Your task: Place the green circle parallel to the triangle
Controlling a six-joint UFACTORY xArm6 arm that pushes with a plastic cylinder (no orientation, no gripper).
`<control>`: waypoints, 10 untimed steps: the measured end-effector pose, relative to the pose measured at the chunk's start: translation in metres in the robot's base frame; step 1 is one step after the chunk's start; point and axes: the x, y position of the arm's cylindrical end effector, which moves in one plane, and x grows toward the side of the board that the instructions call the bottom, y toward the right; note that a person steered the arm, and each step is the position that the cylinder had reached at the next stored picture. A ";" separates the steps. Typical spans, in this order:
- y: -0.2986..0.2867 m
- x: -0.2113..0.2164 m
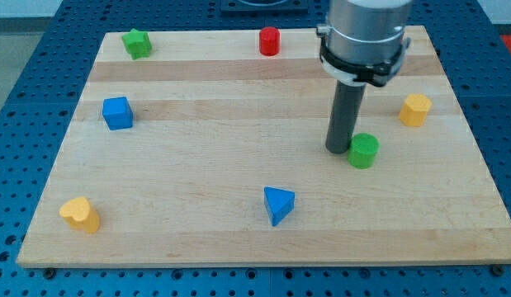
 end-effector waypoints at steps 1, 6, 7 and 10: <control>0.015 0.016; 0.049 0.006; 0.054 0.016; 0.084 0.053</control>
